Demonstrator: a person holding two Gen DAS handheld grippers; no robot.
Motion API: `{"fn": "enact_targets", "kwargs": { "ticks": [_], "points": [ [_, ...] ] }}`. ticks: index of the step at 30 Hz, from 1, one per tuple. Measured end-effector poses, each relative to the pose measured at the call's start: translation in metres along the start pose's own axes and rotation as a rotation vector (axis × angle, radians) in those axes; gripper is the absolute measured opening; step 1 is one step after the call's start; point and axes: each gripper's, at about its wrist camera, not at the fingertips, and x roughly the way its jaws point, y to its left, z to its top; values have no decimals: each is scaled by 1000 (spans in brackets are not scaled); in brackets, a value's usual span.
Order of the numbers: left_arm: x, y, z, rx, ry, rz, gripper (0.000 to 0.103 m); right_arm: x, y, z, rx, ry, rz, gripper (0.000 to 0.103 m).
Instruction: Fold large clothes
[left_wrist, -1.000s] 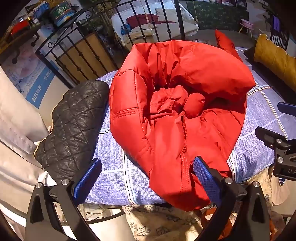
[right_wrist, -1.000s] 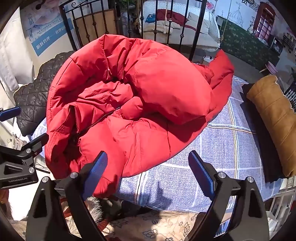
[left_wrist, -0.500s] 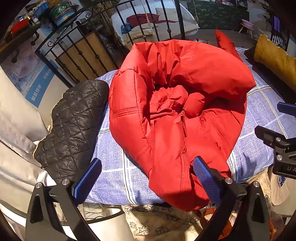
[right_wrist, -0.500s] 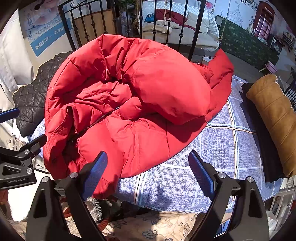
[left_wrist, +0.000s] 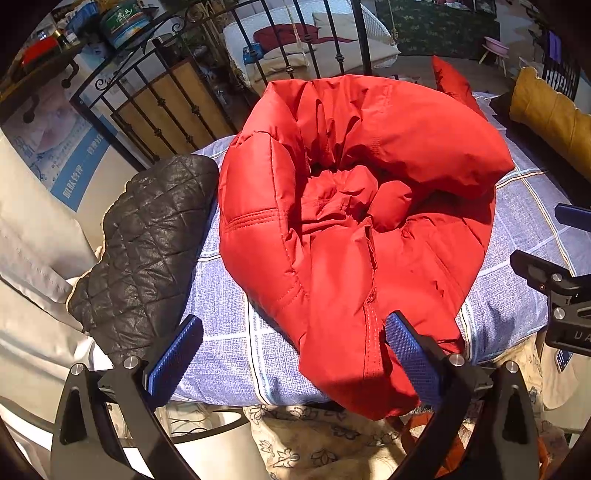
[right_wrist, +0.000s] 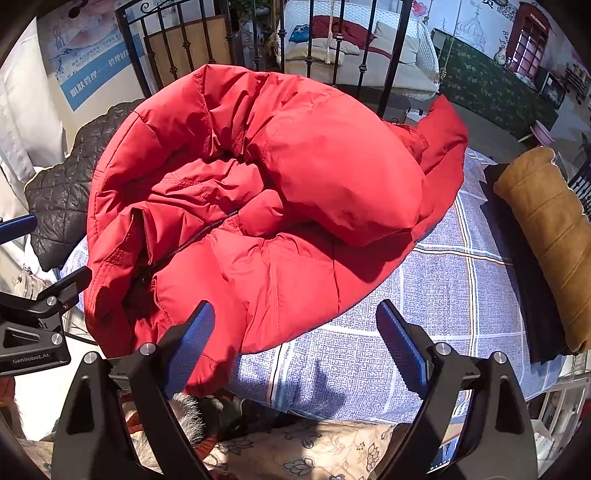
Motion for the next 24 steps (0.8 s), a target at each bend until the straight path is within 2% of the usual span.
{"fn": "enact_targets", "kwargs": {
  "ticks": [24],
  "points": [
    [-2,-3,0,-2,-2,2,97,4,0,-1,-1,9,1,88]
  ]
}}
